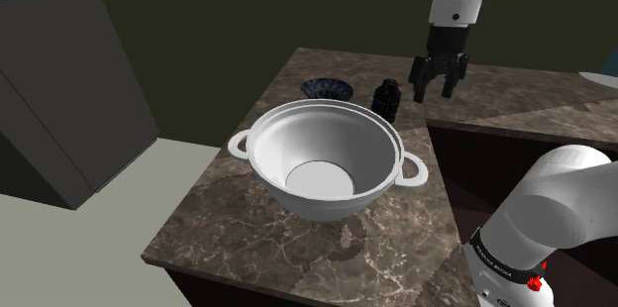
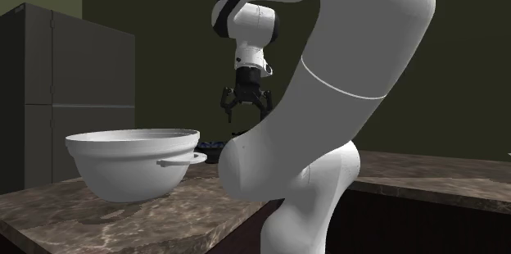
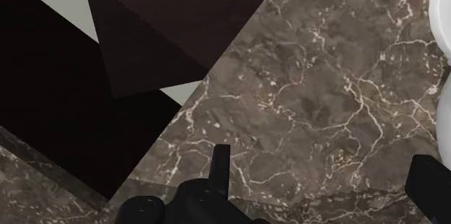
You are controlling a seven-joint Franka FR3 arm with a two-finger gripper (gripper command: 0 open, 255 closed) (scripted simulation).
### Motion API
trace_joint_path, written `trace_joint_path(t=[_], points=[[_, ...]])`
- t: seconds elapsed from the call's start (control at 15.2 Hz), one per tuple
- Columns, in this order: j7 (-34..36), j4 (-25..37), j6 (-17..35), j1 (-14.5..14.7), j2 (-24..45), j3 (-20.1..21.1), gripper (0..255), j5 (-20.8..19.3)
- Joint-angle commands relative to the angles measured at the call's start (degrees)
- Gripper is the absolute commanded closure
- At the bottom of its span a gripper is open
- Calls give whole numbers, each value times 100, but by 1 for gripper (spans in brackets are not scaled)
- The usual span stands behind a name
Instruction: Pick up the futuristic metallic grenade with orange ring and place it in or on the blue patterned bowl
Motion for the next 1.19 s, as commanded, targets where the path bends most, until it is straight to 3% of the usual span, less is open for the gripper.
trace_joint_path(t=[0.0, 0.33, 0.66, 1.12], points=[[0, 0, 0, 0, 0, 0, 0, 0], [1660, 123, 1090, -459, 697, 499, 0, 139], [3331, 434, 2003, -972, 1461, 908, 0, -8], [3422, 48, 2523, -995, 1574, 944, 0, -14]])
